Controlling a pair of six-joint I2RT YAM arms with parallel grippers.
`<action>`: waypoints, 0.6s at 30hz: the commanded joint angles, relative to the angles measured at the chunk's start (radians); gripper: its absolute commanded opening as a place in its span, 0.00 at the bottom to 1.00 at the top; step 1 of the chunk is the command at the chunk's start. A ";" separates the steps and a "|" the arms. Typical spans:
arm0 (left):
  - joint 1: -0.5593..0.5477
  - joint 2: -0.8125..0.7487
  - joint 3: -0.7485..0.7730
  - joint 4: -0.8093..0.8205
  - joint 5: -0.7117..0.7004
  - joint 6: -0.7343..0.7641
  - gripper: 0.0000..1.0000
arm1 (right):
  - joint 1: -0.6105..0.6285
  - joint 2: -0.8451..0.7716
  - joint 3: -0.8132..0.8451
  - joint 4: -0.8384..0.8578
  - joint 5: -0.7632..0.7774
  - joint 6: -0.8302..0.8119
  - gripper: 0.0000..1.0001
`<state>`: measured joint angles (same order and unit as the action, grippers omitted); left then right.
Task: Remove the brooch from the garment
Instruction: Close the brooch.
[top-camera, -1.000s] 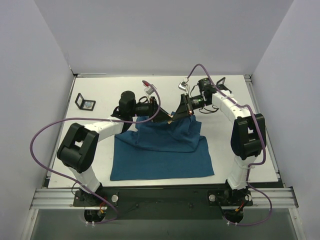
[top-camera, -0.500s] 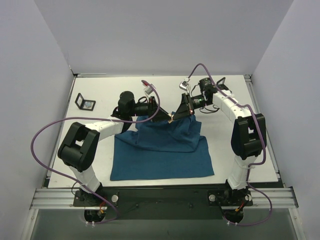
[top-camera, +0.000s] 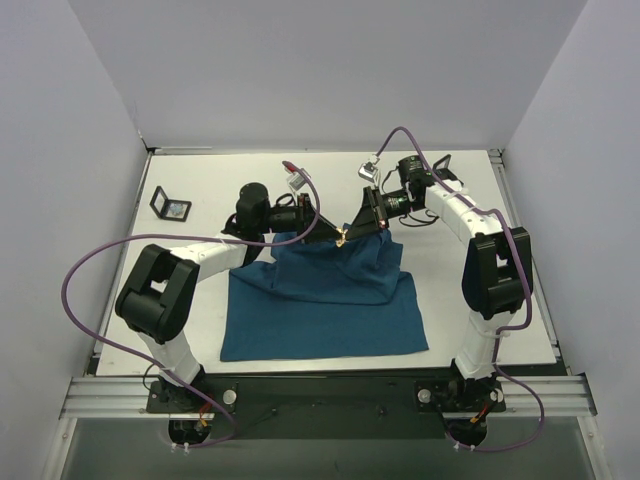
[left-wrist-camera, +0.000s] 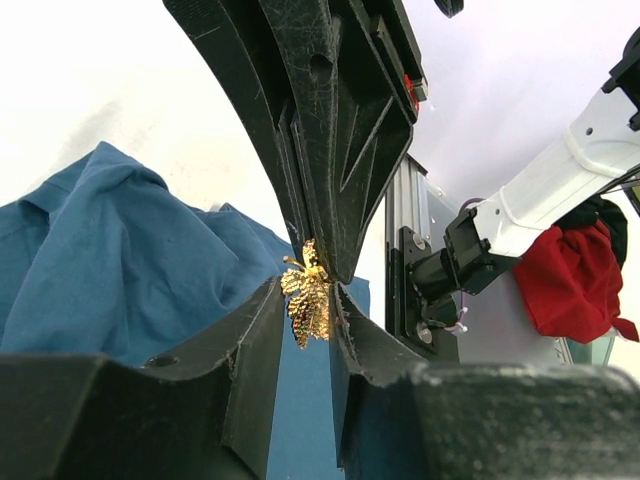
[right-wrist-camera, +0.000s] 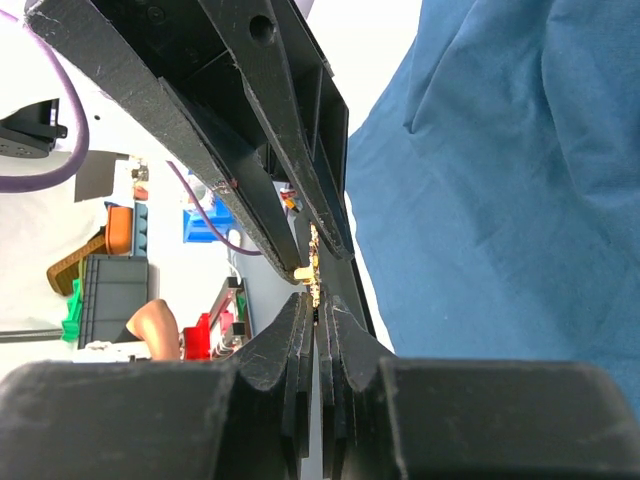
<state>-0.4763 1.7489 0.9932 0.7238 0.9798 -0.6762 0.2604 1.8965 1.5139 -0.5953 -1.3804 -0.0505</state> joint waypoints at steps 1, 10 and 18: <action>-0.015 -0.017 0.007 -0.021 -0.007 0.059 0.32 | -0.004 -0.016 0.008 -0.012 -0.042 -0.012 0.00; -0.024 -0.015 0.007 -0.018 0.000 0.058 0.40 | -0.004 -0.016 0.008 -0.014 -0.035 -0.011 0.00; -0.024 -0.012 0.007 -0.011 0.007 0.047 0.40 | -0.004 -0.019 0.008 -0.012 -0.037 -0.009 0.00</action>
<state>-0.4919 1.7485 0.9932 0.6987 0.9653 -0.6418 0.2604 1.8965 1.5139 -0.6018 -1.3624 -0.0528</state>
